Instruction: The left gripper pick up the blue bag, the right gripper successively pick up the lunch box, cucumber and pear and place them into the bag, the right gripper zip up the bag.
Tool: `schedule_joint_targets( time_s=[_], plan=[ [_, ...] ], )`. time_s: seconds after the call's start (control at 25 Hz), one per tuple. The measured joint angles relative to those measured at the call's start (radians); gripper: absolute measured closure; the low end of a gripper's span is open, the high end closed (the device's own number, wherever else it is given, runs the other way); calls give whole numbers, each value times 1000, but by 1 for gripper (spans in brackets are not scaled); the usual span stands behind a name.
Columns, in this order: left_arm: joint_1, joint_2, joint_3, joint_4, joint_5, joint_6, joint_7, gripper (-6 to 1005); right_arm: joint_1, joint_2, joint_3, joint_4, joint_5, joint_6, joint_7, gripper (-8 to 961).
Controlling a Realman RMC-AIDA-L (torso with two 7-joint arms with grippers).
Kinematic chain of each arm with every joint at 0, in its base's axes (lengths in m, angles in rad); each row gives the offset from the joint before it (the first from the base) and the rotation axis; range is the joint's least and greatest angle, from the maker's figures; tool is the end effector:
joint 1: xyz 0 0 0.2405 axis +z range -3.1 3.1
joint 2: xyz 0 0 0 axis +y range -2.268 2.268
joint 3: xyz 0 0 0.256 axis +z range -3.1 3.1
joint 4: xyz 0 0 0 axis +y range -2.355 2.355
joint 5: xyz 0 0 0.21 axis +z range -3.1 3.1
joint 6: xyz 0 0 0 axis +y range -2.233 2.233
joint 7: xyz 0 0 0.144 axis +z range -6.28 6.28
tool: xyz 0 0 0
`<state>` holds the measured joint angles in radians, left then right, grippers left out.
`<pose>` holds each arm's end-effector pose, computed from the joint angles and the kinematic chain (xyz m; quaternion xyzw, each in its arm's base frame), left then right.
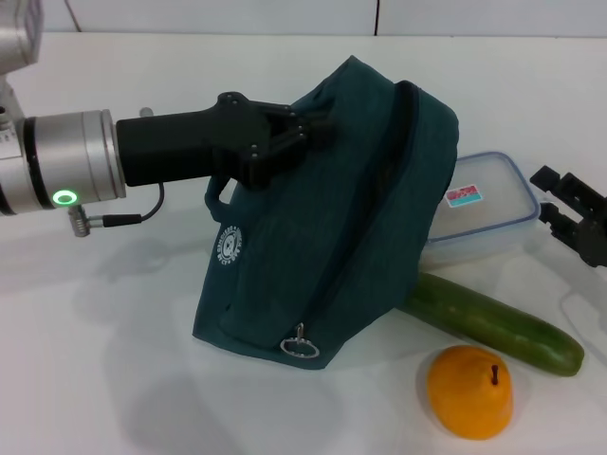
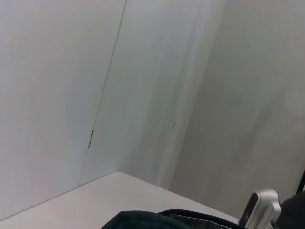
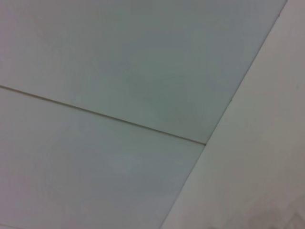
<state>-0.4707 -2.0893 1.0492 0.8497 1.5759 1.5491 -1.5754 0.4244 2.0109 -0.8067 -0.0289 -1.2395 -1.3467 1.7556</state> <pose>-0.1922 0.3336 0.0043 -0.9180 -0.1882 -0.3407 0.0760 0.3329 0.2929 -0.0248 -0.5712 0.6473 0.4816 0.1509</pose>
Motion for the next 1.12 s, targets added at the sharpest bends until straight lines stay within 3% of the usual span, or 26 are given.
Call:
schedule_joint_targets(
  time_s=[1.12],
  plan=[
    [0, 0, 11, 1, -10, 2, 28, 955, 73, 7, -3, -12, 3, 83, 87, 234]
  ],
)
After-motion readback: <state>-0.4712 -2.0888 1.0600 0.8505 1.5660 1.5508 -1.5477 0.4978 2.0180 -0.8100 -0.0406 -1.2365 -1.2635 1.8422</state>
